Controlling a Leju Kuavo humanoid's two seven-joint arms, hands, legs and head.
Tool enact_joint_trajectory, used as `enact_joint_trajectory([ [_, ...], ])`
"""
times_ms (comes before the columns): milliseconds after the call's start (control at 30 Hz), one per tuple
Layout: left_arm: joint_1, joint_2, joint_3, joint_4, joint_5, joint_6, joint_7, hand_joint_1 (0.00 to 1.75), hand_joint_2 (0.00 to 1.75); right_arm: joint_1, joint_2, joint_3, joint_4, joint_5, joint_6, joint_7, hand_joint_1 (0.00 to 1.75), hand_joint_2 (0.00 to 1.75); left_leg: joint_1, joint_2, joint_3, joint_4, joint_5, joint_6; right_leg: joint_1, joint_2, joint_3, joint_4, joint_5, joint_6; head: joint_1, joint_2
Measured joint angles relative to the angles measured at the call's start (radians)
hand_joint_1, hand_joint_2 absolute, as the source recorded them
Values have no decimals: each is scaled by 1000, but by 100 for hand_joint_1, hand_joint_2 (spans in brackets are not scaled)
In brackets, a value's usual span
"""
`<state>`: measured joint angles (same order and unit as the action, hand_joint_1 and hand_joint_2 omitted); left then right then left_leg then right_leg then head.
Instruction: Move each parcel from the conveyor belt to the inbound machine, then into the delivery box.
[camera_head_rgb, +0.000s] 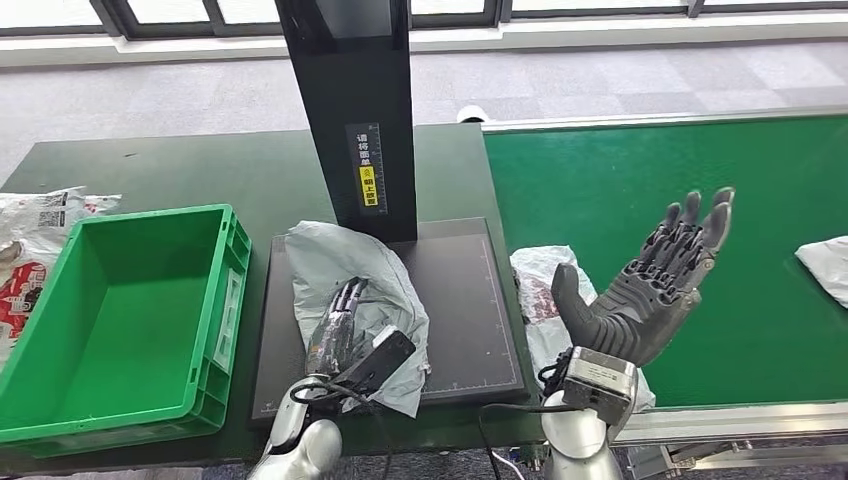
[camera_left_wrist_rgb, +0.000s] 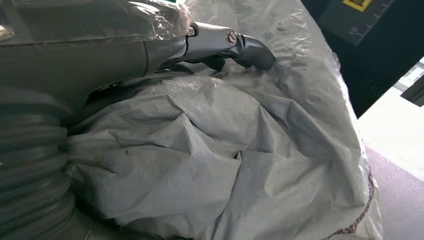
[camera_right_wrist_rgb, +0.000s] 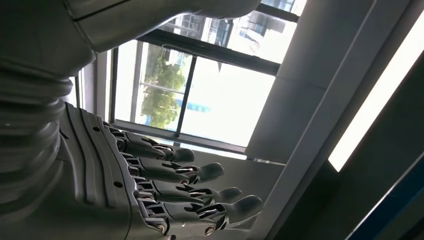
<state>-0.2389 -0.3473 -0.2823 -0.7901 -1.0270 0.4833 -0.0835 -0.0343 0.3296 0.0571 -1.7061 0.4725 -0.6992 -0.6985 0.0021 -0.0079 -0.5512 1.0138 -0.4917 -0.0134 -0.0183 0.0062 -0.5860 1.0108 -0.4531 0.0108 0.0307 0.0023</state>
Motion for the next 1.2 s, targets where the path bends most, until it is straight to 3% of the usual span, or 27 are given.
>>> enact_joint_trajectory([
  [233,-60,-18,-5,94,-7,2,1,0,175,1,0,1,18,0,0,0,0,175,0,-1,6,0,-1,2,-1,-1,10,-1,-2,1,0,0],
  [600,-81,-27,-6,126,-10,1,2,1,175,1,0,2,24,0,0,0,0,175,-1,-1,14,0,-4,4,-2,-1,18,-1,-4,4,0,0],
  [733,-83,-27,-6,130,-28,-1,6,174,175,1,0,3,24,3,0,0,0,175,-1,-1,18,0,-5,4,-2,-1,21,-1,-7,4,0,0],
  [1200,-87,-27,-7,140,-74,70,14,175,175,2,0,4,26,9,0,0,0,175,-1,0,20,0,-8,4,-1,0,23,-1,-8,3,0,0],
])
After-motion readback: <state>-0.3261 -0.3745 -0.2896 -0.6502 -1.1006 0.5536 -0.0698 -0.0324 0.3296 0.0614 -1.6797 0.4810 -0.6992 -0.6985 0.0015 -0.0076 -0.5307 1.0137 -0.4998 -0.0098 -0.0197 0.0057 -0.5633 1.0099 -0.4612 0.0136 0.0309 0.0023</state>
